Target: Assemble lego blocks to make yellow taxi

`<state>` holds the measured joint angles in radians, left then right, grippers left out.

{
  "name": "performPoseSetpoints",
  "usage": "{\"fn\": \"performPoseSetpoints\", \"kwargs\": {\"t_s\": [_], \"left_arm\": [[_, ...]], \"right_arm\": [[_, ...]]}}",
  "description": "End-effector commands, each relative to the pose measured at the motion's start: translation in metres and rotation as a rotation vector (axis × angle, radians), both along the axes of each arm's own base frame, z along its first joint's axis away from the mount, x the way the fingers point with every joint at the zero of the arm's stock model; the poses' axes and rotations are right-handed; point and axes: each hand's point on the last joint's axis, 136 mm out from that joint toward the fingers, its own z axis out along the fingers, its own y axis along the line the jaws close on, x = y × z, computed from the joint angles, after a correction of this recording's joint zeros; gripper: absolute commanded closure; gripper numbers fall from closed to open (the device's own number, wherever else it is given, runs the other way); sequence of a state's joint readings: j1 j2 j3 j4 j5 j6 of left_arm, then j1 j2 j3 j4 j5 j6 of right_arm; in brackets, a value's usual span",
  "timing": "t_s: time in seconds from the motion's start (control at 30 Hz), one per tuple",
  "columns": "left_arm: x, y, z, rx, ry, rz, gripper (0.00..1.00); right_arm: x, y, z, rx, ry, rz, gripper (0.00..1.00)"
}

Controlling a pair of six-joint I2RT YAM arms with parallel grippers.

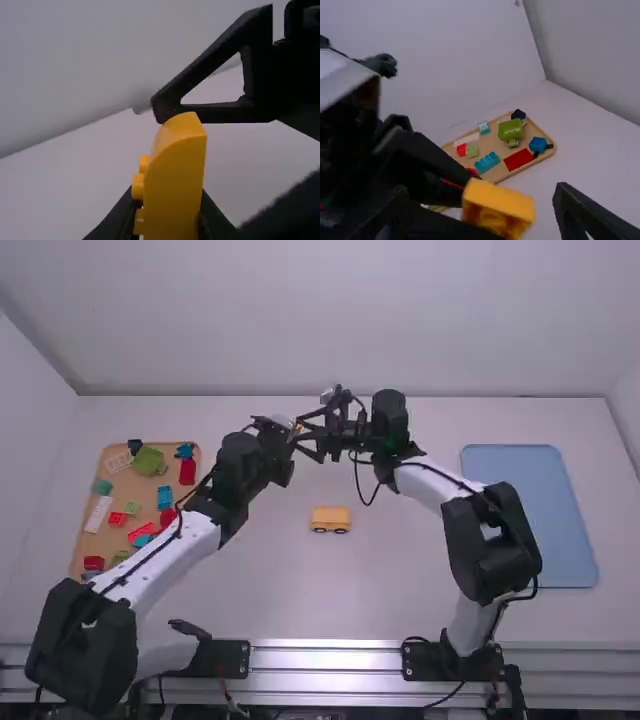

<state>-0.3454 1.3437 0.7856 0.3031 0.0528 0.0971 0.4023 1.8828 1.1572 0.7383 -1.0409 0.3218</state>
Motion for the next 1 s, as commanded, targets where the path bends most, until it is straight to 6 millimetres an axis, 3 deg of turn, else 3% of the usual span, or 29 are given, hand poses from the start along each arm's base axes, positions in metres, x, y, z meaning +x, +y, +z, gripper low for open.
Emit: {"fn": "performPoseSetpoints", "kwargs": {"t_s": [0.0, 0.23, 0.53, 0.6, 0.7, 0.8, 0.97], "left_arm": [[0.001, -0.003, -0.007, -0.03, 0.018, 0.0, 0.98], [0.005, -0.007, 0.001, -0.095, -0.021, 0.008, 0.98], [0.0, -0.017, 0.003, -0.113, -0.053, -0.049, 0.9], [0.0, -0.017, 0.004, -0.113, -0.056, -0.05, 0.79], [0.001, -0.015, 0.005, -0.129, -0.056, -0.041, 0.54], [0.0, -0.017, 0.005, -0.14, -0.052, -0.042, 0.01], [-0.008, -0.024, 0.0, -0.185, 0.008, -0.126, 0.01]], "right_arm": [[0.003, 0.003, 0.009, 0.019, 0.019, -0.007, 0.33], [0.009, 0.002, 0.007, 0.015, 0.052, -0.042, 0.51], [0.006, 0.003, 0.008, 0.018, 0.047, -0.023, 0.7], [0.004, 0.003, 0.008, 0.018, 0.045, -0.015, 0.71], [0.004, 0.003, 0.008, 0.018, 0.045, -0.015, 0.78], [0.003, 0.002, 0.01, 0.022, 0.026, -0.004, 0.81], [0.0, -0.012, 0.012, 0.022, -0.047, 0.051, 0.82]]}}
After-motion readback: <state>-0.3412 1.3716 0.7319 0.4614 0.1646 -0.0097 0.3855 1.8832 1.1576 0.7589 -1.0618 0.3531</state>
